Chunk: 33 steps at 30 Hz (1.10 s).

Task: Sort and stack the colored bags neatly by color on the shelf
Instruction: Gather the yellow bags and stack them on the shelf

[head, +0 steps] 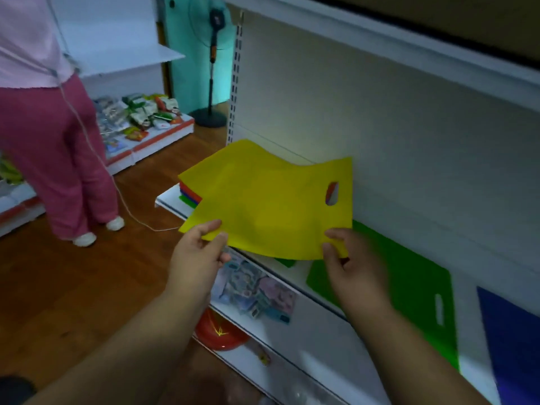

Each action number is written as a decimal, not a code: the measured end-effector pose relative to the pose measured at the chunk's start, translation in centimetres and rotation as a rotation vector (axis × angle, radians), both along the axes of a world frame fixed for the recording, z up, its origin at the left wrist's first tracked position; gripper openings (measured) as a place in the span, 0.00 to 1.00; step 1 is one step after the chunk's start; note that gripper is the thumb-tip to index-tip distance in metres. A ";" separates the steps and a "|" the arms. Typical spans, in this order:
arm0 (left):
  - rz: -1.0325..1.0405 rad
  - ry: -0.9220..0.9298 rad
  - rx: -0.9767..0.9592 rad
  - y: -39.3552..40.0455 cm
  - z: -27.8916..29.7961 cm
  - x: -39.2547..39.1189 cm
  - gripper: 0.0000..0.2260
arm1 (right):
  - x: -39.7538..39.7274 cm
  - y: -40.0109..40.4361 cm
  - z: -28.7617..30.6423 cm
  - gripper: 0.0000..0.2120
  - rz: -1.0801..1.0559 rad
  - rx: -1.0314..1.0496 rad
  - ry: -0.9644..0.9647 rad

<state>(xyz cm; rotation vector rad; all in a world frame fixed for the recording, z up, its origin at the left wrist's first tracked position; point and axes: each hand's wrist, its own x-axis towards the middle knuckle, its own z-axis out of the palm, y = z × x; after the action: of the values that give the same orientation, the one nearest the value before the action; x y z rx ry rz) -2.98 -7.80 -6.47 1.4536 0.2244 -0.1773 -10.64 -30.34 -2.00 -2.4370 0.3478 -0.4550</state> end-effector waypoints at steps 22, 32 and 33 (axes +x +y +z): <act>-1.029 -0.704 0.357 -7.8 -1.1 -13.4 0.14 | -32.3 3.5 0.5 0.21 -1.025 -0.356 0.062; -1.220 -0.898 0.306 -19.1 1.2 -32.7 0.14 | -54.5 -0.4 0.2 0.21 -1.291 -0.438 -0.009; -1.242 -0.920 0.299 -20.2 1.3 -35.2 0.14 | -57.2 -1.1 0.4 0.20 -1.325 -0.446 -0.003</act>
<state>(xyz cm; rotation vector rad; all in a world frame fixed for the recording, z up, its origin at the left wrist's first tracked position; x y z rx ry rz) -38.22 -27.97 -5.12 1.6410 -1.4786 -0.4530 -67.81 -31.40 -1.63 -2.2512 2.0470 -1.1452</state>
